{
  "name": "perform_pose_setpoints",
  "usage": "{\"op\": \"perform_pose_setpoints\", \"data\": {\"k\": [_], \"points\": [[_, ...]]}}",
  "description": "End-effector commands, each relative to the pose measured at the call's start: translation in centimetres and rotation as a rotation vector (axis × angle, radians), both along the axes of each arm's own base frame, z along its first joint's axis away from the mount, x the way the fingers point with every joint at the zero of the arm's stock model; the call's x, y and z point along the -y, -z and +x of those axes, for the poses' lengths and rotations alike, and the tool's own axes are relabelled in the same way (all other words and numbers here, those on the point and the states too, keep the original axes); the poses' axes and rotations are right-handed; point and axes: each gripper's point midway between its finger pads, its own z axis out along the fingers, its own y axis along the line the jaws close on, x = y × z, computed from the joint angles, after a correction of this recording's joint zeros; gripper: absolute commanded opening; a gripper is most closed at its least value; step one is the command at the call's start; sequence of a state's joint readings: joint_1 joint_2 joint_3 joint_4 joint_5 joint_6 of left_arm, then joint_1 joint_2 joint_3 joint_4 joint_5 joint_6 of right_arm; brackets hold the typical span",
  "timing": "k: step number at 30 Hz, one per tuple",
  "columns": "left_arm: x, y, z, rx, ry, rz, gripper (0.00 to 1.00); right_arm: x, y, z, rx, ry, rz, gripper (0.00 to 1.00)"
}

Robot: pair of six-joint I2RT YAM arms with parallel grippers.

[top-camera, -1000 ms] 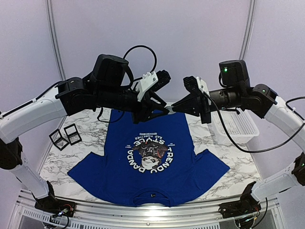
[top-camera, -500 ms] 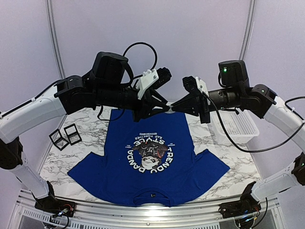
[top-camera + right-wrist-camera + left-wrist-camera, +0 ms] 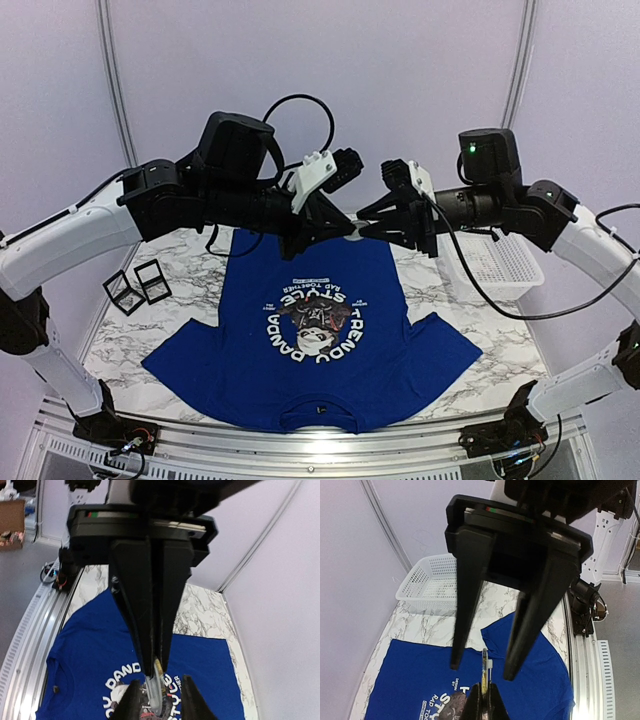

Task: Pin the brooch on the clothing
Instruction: Pass from the right arm to the left, then pass from the left arm to the right

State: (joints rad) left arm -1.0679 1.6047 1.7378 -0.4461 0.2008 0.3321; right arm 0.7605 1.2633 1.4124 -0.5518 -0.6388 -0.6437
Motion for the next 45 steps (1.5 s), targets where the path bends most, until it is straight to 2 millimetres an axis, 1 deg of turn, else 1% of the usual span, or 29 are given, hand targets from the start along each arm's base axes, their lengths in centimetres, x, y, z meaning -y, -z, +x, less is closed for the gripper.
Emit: {"op": "perform_pose_setpoints", "data": {"k": [1, 2, 3, 4, 6, 7, 8, 9, 10, 11, 12, 13, 15, 18, 20, 21, 25, 28, 31, 33, 35, 36, 38, 40, 41, 45], "points": [[0.3, -2.1, 0.5, -0.045, -0.042, -0.115, 0.0, 0.7, -2.4, 1.6, 0.087, 0.141, 0.105, 0.54], [0.3, -2.6, 0.5, -0.059, -0.053, -0.155, 0.0, 1.2, -3.0, 2.3, 0.101, 0.191, 0.147, 0.64], [0.3, -3.3, 0.5, -0.067, -0.062, -0.207, 0.0, 1.5, -3.6, 2.5, 0.105, 0.213, 0.194, 0.71], [0.2, -3.8, 0.5, -0.082, -0.074, -0.255, 0.0, 1.9, -3.7, 2.4, 0.086, 0.209, 0.239, 0.74], [0.1, -4.9, 0.7, -0.104, -0.095, -0.355, 0.0, 2.2, -4.4, 1.6, 0.033, 0.142, 0.33, 0.81], [-0.1, -5.6, 0.9, -0.105, -0.109, -0.412, 0.0, 2.2, -4.8, 1.4, 0.007, 0.111, 0.376, 0.87], [-0.4, -6.4, 0.9, -0.114, -0.115, -0.472, 0.0, 2.1, -5.0, 1.4, -0.025, 0.098, 0.412, 0.88], [-0.6, -5.8, 0.8, -0.134, -0.116, -0.504, 0.0, 2.1, -5.0, 1.6, -0.071, 0.094, 0.449, 0.88], [-0.9, -6.3, 0.6, -0.141, -0.11, -0.56, 0.0, 2.0, -5.0, 1.6, -0.113, 0.077, 0.484, 0.87], [-1.1, -7.2, 0.4, -0.147, -0.099, -0.622, 0.0, 1.8, -4.7, 1.5, -0.156, 0.044, 0.503, 0.86], [-1.2, -7.3, 0.1, -0.158, -0.088, -0.644, 0.0, 1.7, -5.0, 1.3, -0.193, 0.014, 0.537, 0.84], [-1.4, -7.5, 0.0, -0.167, -0.08, -0.666, 0.0, 1.5, -4.9, 1.2, -0.231, -0.01, 0.547, 0.81], [-1.4, -7.4, -0.4, -0.189, -0.063, -0.69, 0.0, 0.9, -4.6, 1.1, -0.315, -0.047, 0.543, 0.7], [-1.6, -7.2, -0.7, -0.208, -0.05, -0.709, 0.0, 0.3, -4.2, 1.0, -0.354, -0.088, 0.528, 0.49], [-1.7, -7.1, -0.7, -0.207, -0.049, -0.715, 0.0, 0.2, -3.8, 0.9, -0.361, -0.107, 0.522, 0.38], [-1.7, -7.1, -0.8, -0.203, -0.047, -0.717, 0.0, 0.1, -3.6, 0.8, -0.361, -0.117, 0.516, 0.35], [-1.9, -7.3, -0.8, -0.183, -0.045, -0.719, 0.0, 0.0, -3.5, 0.8, -0.354, -0.133, 0.497, 0.31], [-1.9, -7.2, -0.8, -0.176, -0.046, -0.717, 0.0, 0.1, -3.8, 0.7, -0.346, -0.142, 0.495, 0.28], [-1.8, -7.0, -1.0, -0.178, -0.033, -0.711, 0.0, 0.3, -4.3, 1.1, -0.331, -0.115, 0.491, 0.27], [-1.7, -6.8, -1.1, -0.183, -0.029, -0.706, 0.0, 0.3, -4.5, 1.1, -0.325, -0.114, 0.484, 0.3], [-1.8, -6.8, -1.0, -0.182, -0.033, -0.706, 0.0, 0.4, -4.8, 0.9, -0.321, -0.122, 0.485, 0.39], [-1.8, -6.8, -1.0, -0.181, -0.034, -0.706, 0.0, 0.4, -4.9, 0.8, -0.322, -0.125, 0.485, 0.42], [-1.8, -6.8, -1.1, -0.179, -0.032, -0.706, 0.0, 0.4, -5.1, 0.8, -0.325, -0.128, 0.49, 0.42], [-1.8, -6.9, -1.1, -0.178, -0.031, -0.706, 0.0, 0.4, -5.3, 0.6, -0.33, -0.14, 0.492, 0.39], [-1.8, -6.9, -1.1, -0.178, -0.03, -0.707, 0.0, 0.3, -5.3, 0.5, -0.333, -0.148, 0.49, 0.34], [-1.8, -7.0, -1.2, -0.174, -0.026, -0.707, 0.0, 0.2, -5.0, 0.6, -0.345, -0.15, 0.482, 0.06]]}}
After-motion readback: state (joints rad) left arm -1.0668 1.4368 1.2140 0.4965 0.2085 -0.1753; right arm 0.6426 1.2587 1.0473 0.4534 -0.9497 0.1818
